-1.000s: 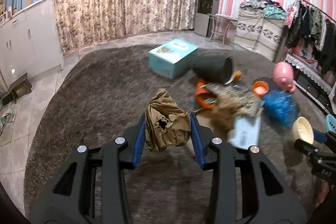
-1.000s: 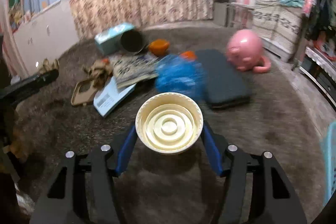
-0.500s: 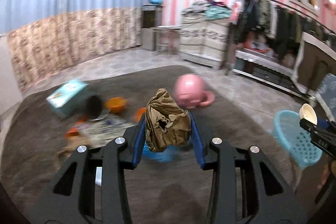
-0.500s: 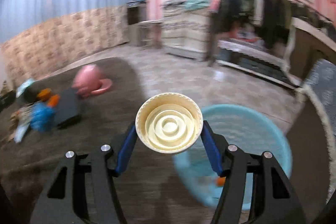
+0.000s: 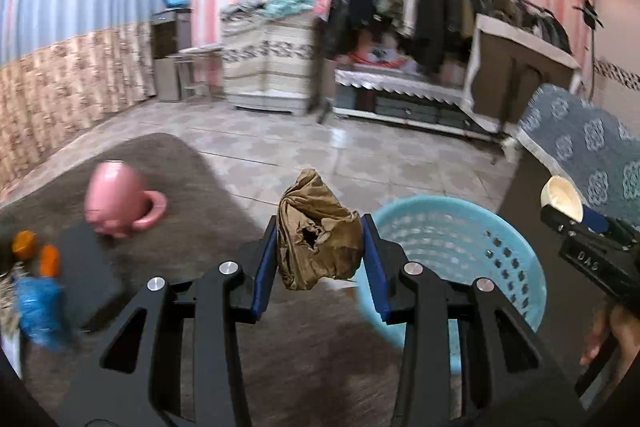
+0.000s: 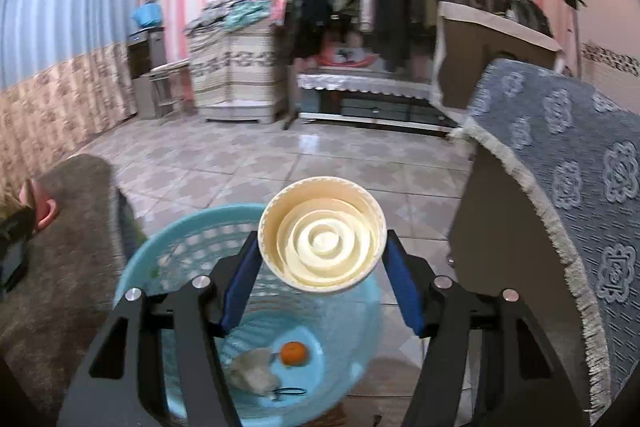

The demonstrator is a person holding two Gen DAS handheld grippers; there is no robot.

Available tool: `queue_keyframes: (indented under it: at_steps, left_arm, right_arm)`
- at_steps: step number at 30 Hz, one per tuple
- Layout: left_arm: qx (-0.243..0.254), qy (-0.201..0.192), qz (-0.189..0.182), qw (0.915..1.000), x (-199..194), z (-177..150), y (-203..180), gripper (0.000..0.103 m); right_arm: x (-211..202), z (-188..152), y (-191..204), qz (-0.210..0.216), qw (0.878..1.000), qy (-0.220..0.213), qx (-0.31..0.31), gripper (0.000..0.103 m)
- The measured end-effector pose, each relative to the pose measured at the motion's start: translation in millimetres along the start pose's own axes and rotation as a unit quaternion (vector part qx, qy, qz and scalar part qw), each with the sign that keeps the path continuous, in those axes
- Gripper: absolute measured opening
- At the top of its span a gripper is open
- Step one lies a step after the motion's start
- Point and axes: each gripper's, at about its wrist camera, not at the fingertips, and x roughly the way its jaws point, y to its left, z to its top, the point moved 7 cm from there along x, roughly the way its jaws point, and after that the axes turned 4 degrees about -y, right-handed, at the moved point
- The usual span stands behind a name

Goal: Collect trash
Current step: 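Carry bag and bowl over the blue basket and open both tools to drop them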

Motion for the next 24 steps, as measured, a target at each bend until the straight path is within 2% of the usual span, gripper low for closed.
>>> queue_keyframes:
  at_steps: [6, 10, 15, 19, 24]
  left_arm:
    - [0.024, 0.026, -0.047, 0.9983, 47.0, -11.3, -55.8, 0.038]
    - [0.031, 0.038, -0.060, 0.9970, 68.4, -18.0, -74.0, 0.038]
    - [0.042, 0.058, -0.068, 0.9951, 83.3, -30.1, -81.7, 0.042]
    - [0.048, 0.045, -0.056, 0.9962, 76.2, -22.2, -73.1, 0.068]
    - [0.028, 0.027, -0.021, 0.9990, 64.7, -11.0, -38.7, 0.079]
  right_arm:
    - [17.3, -6.9, -34.8, -0.012, 0.999, 0.009, 0.043, 0.061]
    - [21.2, -15.8, -46.0, -0.011, 0.997, 0.016, 0.074, 0.061]
    - [27.8, -22.8, -40.0, -0.004, 0.997, 0.028, 0.076, 0.061]
    - [31.2, -23.3, -30.3, 0.003, 0.997, 0.031, 0.065, 0.061]
    - [31.3, -26.5, -13.5, 0.009, 0.998, 0.039, 0.055, 0.061]
